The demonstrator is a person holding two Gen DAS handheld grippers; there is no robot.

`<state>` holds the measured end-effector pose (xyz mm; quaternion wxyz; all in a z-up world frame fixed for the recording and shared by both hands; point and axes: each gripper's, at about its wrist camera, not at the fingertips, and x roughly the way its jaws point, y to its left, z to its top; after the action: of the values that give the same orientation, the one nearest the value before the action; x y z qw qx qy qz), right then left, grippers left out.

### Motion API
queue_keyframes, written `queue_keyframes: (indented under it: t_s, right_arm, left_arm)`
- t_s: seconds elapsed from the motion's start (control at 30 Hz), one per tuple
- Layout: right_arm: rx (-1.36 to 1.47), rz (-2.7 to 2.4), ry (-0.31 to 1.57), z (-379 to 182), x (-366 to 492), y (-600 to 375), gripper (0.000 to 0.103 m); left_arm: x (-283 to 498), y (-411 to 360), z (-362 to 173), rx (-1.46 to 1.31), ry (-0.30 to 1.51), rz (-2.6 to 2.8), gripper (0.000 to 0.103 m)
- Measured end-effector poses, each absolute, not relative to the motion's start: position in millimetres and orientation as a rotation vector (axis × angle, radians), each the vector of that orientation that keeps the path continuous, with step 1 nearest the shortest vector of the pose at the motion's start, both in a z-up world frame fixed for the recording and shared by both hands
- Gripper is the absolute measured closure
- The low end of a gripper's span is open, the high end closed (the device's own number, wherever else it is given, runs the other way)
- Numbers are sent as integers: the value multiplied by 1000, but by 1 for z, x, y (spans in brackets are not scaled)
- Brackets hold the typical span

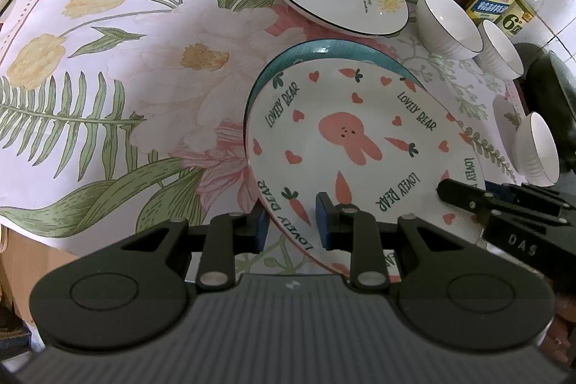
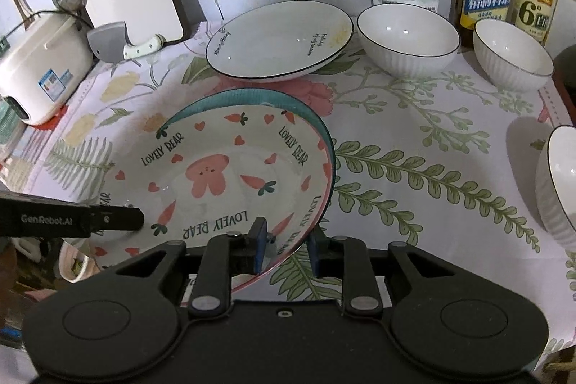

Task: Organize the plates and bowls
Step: 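Lower the bunny plate onto the blue egg plate and release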

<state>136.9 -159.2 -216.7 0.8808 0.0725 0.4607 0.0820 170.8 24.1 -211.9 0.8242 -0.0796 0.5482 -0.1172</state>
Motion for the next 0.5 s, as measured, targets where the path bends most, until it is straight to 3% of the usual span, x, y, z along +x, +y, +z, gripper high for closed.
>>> queue_keyframes:
  t_s: [0.5]
  right_arm:
    - [71, 111, 942, -227, 141, -147, 65]
  left_arm:
    - [173, 21, -222, -218, 1197, -189, 78]
